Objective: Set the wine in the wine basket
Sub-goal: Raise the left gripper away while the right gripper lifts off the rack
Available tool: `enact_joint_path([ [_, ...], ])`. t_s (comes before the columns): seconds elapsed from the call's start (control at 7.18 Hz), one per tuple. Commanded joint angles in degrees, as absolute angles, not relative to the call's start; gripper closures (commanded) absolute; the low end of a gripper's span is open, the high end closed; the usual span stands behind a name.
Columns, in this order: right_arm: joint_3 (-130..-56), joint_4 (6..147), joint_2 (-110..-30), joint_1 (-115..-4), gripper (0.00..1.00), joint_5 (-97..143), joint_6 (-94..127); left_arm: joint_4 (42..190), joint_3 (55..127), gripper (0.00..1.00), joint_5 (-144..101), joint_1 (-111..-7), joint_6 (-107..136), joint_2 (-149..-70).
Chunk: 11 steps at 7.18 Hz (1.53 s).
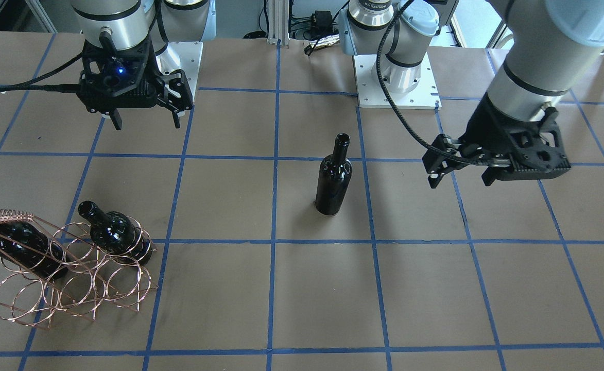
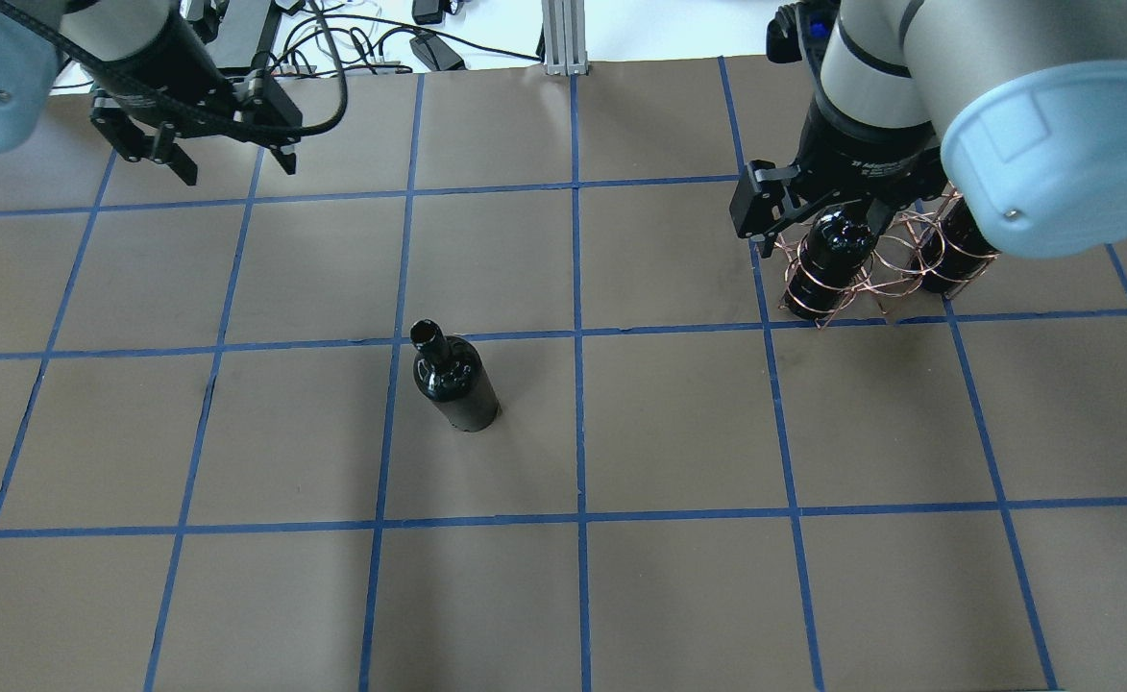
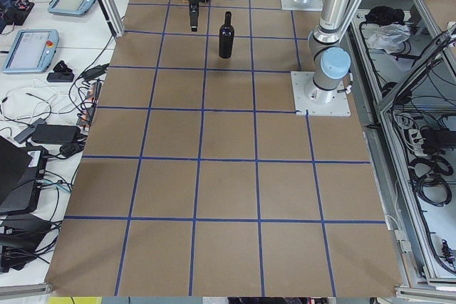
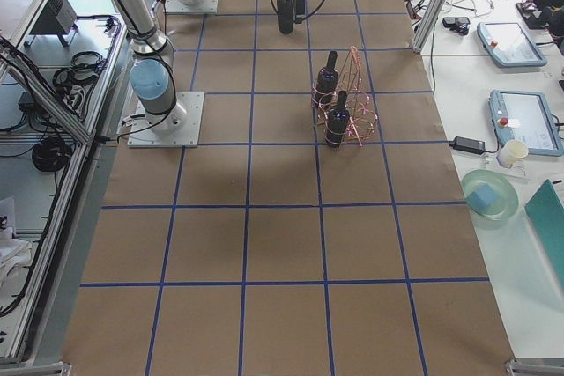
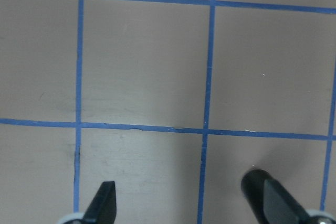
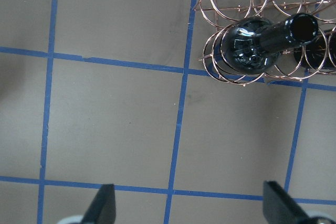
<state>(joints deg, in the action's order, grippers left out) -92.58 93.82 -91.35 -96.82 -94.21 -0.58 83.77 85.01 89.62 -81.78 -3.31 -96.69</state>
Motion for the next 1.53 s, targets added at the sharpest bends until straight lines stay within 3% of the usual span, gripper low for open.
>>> enact_joint_path([
  [0.0, -92.4, 94.4, -91.0, -97.4, 0.0, -94.1, -0.1, 85.8, 84.9, 0.0, 93.7, -75.8, -6.1, -96.3],
  [1.39, -91.8, 94.6, -91.0, -93.0, 0.0, -91.6, -0.5, 94.7, 87.1, 0.0, 95.8, -73.2, -11.0, -91.7],
])
